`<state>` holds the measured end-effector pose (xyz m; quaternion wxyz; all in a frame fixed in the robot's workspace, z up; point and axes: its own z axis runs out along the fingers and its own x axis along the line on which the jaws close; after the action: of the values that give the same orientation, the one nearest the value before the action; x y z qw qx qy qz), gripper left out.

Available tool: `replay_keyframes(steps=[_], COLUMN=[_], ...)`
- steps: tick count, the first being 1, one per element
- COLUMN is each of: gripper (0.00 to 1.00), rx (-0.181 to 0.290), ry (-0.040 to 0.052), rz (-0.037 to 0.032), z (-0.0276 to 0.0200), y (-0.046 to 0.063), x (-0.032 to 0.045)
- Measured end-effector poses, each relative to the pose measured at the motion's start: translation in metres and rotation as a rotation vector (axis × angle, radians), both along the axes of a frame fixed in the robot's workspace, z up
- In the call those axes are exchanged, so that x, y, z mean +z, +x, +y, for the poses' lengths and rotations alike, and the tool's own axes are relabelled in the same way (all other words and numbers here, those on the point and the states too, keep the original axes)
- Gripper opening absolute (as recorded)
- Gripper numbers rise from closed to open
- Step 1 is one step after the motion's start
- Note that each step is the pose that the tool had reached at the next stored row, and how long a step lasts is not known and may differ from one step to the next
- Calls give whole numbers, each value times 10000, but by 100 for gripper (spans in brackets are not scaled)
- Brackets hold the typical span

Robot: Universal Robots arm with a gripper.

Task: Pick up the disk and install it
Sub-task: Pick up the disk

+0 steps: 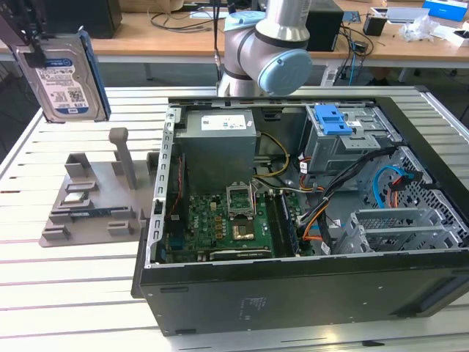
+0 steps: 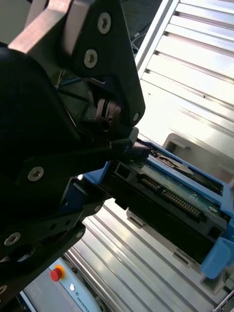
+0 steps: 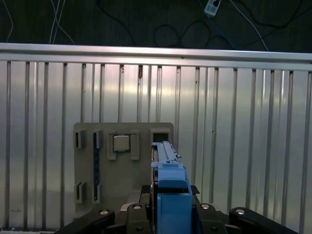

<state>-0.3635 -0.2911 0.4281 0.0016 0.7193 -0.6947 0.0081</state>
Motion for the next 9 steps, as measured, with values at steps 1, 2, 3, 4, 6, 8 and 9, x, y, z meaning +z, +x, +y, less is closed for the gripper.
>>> replay_keyframes(steps=[1, 2, 3, 4, 6, 8, 9], gripper=[36, 36, 36, 36, 36, 36, 36], rx=[0, 0, 0, 0, 0, 0, 0], ry=[0, 0, 0, 0, 0, 0, 0], rz=[-1, 0, 0, 0, 1, 0, -1], z=[0, 0, 0, 0, 0, 0, 0], y=[0, 0, 0, 0, 0, 0, 0], x=[25, 40, 60, 77, 133, 185, 205])
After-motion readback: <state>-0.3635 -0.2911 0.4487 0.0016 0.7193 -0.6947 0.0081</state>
